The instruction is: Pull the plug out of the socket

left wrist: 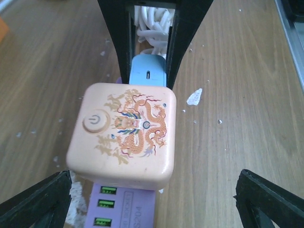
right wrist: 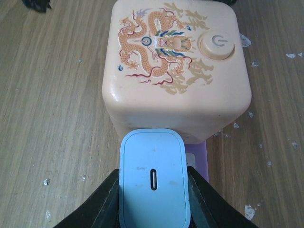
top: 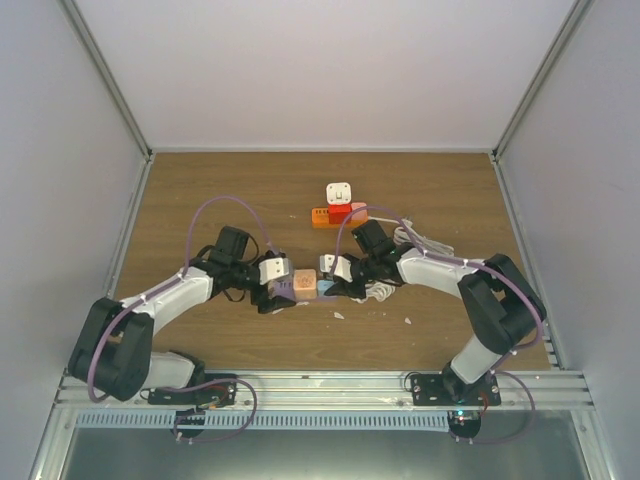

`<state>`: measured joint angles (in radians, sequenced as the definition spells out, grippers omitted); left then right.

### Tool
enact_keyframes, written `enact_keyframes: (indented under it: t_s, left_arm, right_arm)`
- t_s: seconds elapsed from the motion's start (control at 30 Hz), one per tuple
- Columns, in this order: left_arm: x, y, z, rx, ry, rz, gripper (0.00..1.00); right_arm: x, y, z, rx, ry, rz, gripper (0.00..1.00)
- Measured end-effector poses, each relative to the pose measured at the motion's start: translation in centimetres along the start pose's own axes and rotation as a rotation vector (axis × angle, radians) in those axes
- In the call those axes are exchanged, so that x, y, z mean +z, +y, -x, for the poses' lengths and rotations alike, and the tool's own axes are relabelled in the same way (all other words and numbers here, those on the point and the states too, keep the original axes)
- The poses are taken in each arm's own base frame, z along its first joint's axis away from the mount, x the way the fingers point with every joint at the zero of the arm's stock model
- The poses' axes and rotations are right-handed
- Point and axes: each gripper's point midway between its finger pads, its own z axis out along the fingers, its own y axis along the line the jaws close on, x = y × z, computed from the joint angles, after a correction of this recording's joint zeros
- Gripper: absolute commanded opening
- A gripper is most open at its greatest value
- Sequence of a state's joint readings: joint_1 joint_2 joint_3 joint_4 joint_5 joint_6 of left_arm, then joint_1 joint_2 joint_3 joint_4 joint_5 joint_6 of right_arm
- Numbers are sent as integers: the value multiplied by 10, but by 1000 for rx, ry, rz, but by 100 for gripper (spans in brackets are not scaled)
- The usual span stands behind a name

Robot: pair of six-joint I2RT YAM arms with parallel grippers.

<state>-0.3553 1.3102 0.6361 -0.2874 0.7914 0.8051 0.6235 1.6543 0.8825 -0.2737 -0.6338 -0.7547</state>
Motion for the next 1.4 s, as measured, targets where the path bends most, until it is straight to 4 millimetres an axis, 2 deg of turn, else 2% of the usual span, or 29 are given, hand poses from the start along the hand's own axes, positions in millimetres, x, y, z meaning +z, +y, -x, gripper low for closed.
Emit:
enact_keyframes:
  t_s: [0.13, 0.43, 0.73, 0.9, 1.0, 1.4]
  left_arm:
    - [11, -1, -5, -2, 26, -23, 91]
    - [31, 0, -2, 63, 56, -18, 84]
    - [38, 6, 0, 113, 54, -1, 63]
    - [39, 7, 1, 125, 50, 1, 49]
    - [39, 7, 1, 124, 50, 1, 44]
    - [32, 5, 4, 53, 30, -43, 35]
  right_arm:
    - [0, 1, -1, -11, -9, -14, 9]
    - [-1, 1, -1, -19, -16, -22, 9]
    - [-1, 1, -1, -22, -16, -22, 8]
    - [-1, 1, -2, -21, -15, -20, 8]
    - [-2, 1, -2, -20, -13, -19, 7]
    - [-1, 2, 0, -3, -21, 18, 6]
